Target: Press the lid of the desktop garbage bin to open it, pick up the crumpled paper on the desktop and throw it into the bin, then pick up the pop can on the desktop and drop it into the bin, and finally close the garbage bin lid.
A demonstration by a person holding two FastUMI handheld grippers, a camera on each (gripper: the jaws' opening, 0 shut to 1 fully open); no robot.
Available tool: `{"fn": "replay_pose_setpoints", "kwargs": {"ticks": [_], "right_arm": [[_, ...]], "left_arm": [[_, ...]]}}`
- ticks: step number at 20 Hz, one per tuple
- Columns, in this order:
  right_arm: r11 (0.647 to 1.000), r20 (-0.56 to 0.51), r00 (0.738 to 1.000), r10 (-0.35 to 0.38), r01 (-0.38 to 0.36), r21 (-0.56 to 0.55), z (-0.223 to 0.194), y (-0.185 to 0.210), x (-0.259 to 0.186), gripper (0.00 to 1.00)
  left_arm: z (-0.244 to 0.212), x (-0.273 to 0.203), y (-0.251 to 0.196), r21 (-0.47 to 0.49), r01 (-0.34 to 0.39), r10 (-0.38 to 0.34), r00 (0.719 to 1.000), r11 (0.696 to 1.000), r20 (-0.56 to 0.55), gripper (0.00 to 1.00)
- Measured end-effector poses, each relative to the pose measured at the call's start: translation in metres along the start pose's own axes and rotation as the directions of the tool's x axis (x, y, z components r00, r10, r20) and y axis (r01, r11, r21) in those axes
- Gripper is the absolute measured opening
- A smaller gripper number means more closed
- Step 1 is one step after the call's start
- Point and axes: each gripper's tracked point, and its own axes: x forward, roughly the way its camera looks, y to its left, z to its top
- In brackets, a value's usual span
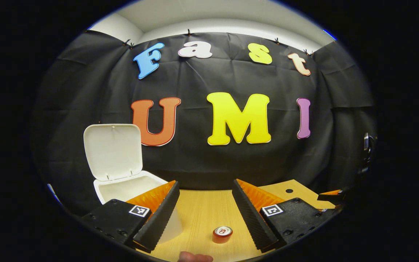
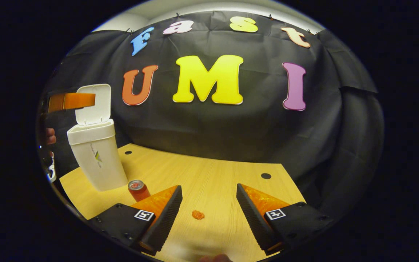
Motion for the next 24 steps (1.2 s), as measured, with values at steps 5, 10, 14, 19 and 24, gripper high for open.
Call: {"fn": "replay_pose_setpoints", "kwargs": {"ticks": [5, 10, 14, 19, 24], "right_arm": [[0.998, -0.1, 0.994, 0.054, -0.057, -0.033, -0.044, 0.012, 0.034, 0.95], [0.996, -0.185, 0.98, 0.067, -0.078, -0.053, -0.083, 0.013, 0.071, 0.94], [0.993, -0.261, 0.962, 0.085, -0.103, -0.058, -0.11, 0.017, 0.098, 0.95], [0.988, -0.372, 0.922, 0.111, -0.141, -0.054, -0.148, 0.027, 0.119, 0.96], [0.987, -0.428, 0.896, 0.117, -0.154, -0.052, -0.168, 0.03, 0.135, 0.96]], "left_arm": [[-0.007, -0.014, 0.01, 0.018, -0.035, 0.035, 0.999, 0.999, -0.035, 0.96], [-0.01, -0.024, 0.029, 0.019, -0.084, 0.085, 0.995, 0.996, -0.043, 0.96], [-0.022, -0.033, 0.043, 0.01, -0.128, 0.129, 0.988, 0.992, -0.081, 0.96], [-0.023, -0.041, 0.061, 0.026, -0.183, 0.184, 0.978, 0.983, -0.097, 0.96], [-0.031, -0.052, 0.075, 0.025, -0.234, 0.235, 0.964, 0.972, -0.122, 0.96]]}}
